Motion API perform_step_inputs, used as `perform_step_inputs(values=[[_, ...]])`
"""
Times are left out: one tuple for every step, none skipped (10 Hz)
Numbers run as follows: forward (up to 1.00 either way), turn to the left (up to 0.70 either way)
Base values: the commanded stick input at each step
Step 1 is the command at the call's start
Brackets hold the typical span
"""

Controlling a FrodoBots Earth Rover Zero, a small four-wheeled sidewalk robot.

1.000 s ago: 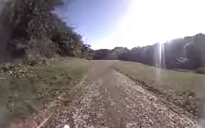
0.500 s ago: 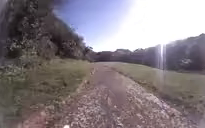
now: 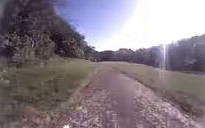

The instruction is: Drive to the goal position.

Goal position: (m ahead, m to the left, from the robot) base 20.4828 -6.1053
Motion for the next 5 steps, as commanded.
perform_step_inputs(values=[[1.00, 0.02], [1.00, 0.02], [1.00, 0.02], [1.00, 0.02], [1.00, 0.02]])
